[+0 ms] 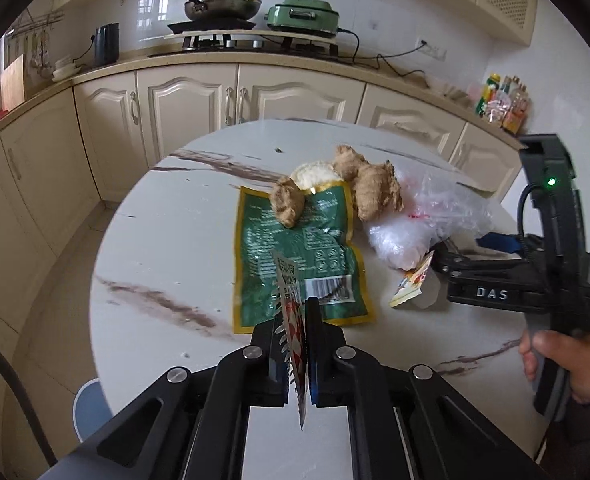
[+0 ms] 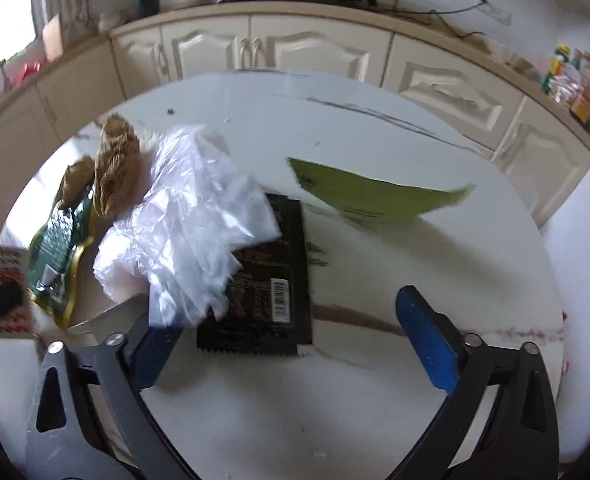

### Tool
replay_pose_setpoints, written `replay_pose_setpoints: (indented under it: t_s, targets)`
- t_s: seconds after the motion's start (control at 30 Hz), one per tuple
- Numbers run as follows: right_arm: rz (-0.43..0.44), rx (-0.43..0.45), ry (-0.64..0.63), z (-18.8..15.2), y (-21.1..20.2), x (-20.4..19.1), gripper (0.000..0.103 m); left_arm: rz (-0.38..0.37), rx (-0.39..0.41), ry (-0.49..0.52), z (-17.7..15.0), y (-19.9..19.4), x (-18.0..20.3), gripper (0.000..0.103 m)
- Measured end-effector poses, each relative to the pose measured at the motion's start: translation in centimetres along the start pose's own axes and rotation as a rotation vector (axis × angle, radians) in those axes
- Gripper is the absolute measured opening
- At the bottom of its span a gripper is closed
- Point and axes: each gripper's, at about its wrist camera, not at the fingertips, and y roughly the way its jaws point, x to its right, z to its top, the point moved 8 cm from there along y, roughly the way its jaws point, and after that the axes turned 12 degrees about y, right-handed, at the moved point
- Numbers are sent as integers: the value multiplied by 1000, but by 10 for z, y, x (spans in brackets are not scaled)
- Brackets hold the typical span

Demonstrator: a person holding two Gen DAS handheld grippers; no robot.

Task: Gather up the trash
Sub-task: 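Grasp the black snack wrapper with the right gripper while the left gripper grasps the red-checked wrapper, then carry both wrappers over the blue bin and open both grippers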

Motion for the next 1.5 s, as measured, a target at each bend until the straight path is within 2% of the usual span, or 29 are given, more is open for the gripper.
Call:
replay_pose_setpoints:
  t_s: [0.03, 0.13, 0.2, 0.37, 0.4, 0.6, 0.8, 1.0, 1.13, 1.3, 1.47, 1.5]
  targets:
    - [15, 1, -1, 0, 0, -2, 95, -10, 5, -4, -1, -4, -3, 3]
    - [54, 2, 5, 1, 0, -1, 73, -24, 17, -16, -3, -13, -7, 3]
    - [58, 9, 8, 1, -5, 6, 42, -30, 24, -16, -3, -22, -7, 3]
    - [68, -1, 6, -8, -13, 17, 34, -50, 43, -4, -5, -44, 0, 3]
    - [66, 1, 5, -11, -16, 19, 21, -55, 45, 0, -5, -47, 4, 3]
    - [88, 27, 60, -35, -45, 35, 19, -96, 46, 34, -14, -60, 27, 1]
    - [114, 115, 131, -45, -91, 44, 18, -144, 69, -33, -23, -78, 26, 0]
    - [170, 192, 119, -44, -134, 20, 18, -148, 99, -64, -31, -91, 22, 0]
    - [205, 223, 76, -45, -152, -12, 18, -132, 130, -69, -31, -109, 19, 0]
    - [272, 226, -23, -45, -162, -79, 19, -93, 194, -76, -30, -145, -2, 0]
    - [359, 215, -137, -49, -162, -165, 19, 6, 231, -125, -47, -182, -58, 0]
    - [386, 204, -172, -52, -161, -192, 19, 32, 228, -139, -55, -188, -74, 0]
